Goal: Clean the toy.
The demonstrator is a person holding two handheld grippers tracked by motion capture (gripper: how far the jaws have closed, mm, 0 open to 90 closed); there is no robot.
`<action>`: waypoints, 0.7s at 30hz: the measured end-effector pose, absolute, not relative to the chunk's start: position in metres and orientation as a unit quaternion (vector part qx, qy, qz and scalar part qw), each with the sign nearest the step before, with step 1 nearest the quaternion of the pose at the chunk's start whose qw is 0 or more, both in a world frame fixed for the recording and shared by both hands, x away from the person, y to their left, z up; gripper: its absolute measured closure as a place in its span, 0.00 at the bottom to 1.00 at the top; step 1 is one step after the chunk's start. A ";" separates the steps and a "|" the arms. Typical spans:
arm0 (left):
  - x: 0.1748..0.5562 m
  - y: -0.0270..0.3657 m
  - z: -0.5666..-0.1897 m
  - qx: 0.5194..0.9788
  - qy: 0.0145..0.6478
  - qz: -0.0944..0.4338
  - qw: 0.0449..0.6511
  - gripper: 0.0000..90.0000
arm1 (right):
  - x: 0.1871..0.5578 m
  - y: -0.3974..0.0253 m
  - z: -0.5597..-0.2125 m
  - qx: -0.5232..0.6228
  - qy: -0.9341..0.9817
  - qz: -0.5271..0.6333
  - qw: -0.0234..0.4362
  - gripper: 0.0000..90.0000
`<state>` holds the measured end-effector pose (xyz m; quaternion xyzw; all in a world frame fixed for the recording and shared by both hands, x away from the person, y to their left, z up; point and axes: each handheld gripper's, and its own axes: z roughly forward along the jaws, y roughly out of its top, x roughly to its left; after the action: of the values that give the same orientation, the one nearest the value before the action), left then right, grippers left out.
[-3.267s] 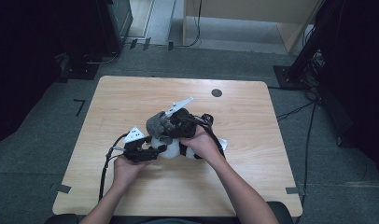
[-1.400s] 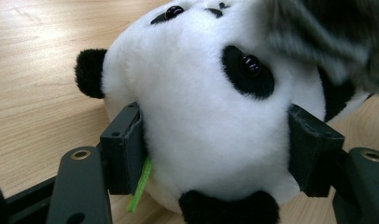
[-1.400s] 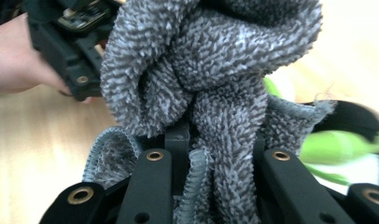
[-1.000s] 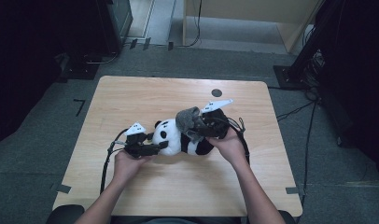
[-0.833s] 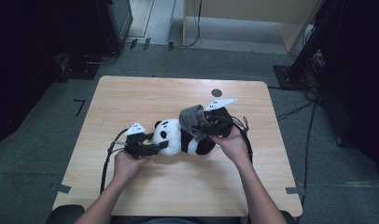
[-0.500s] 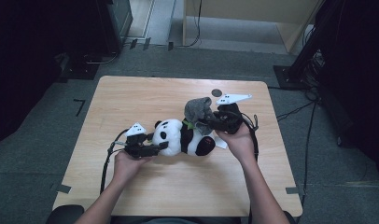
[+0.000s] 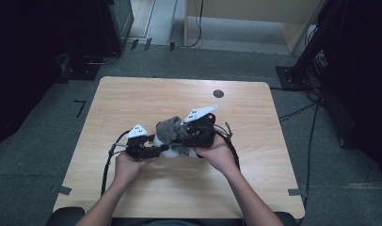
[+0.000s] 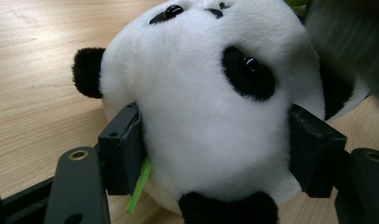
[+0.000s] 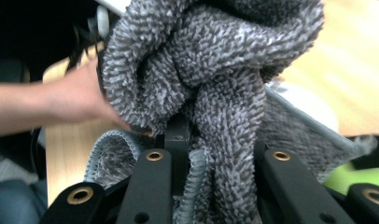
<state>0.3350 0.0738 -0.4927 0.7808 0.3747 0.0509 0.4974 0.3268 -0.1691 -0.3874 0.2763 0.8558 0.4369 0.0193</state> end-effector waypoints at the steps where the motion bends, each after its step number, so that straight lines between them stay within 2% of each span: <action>1: 0.335 0.074 -0.493 0.781 0.374 0.051 0.497 0.33 | 0.327 -0.164 -0.394 0.275 0.864 0.422 0.017 0.82; 5: 0.335 0.073 -0.493 0.781 0.373 0.052 0.497 0.33 | 0.333 -0.162 -0.411 0.293 0.881 0.369 0.036 0.81; 6: 0.335 0.073 -0.493 0.780 0.375 0.051 0.498 0.33 | 0.336 -0.167 -0.412 0.299 0.876 0.377 0.027 0.81; 21: 0.336 0.074 -0.493 0.778 0.376 0.048 0.501 0.34 | 0.348 -0.209 -0.394 0.339 0.853 0.391 0.073 0.81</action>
<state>0.3365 0.0739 -0.4930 0.7779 0.3760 0.0481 0.5011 0.3482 -0.2093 -0.3937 0.3388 0.8528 0.3908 0.0726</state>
